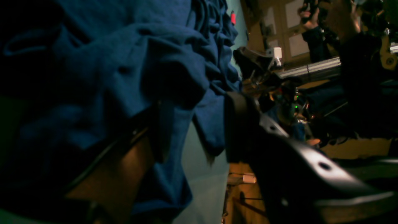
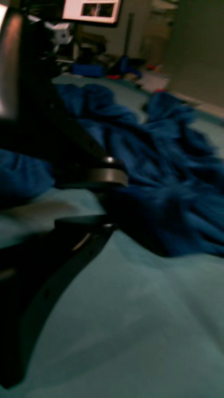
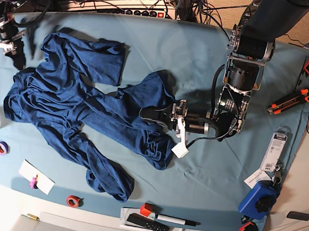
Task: Layout the t-shirt on the table in an organized manner, then fold the t-shirt properly
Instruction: 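Lift the held fabric with the left gripper and shake it out, then pull the held fabric with the left gripper toward the left arm's side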
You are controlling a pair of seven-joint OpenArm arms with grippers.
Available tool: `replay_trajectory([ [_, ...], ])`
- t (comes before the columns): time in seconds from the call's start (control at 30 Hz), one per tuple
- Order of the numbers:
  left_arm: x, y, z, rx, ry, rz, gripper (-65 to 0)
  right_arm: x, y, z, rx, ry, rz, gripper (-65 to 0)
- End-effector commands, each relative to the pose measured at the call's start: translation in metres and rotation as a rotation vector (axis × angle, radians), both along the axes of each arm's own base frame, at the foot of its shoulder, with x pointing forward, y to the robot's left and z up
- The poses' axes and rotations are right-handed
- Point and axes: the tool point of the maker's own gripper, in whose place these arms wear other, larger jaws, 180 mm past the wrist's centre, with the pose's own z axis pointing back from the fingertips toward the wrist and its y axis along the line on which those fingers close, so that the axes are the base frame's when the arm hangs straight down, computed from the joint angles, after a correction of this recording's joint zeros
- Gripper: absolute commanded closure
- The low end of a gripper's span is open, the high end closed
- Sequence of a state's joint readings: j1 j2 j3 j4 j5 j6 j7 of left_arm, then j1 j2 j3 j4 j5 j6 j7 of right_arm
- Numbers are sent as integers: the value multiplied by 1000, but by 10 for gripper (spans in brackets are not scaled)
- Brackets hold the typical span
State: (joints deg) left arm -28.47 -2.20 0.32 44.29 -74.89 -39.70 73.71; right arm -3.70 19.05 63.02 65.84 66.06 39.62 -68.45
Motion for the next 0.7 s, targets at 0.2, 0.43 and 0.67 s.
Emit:
replay_trajectory([
  [0.2, 14, -2, 21, -35, -53, 8, -273, 30, -10, 23, -65, -67, -22, -230],
  [0.43, 14, -2, 21, -32, -53, 8, -273, 25, -6, -4, -39, 26, -74, -277],
  [0.67, 14, -1, 21, -31, -53, 8, -273, 26, -6, -13, 14, 18, -161, -277],
])
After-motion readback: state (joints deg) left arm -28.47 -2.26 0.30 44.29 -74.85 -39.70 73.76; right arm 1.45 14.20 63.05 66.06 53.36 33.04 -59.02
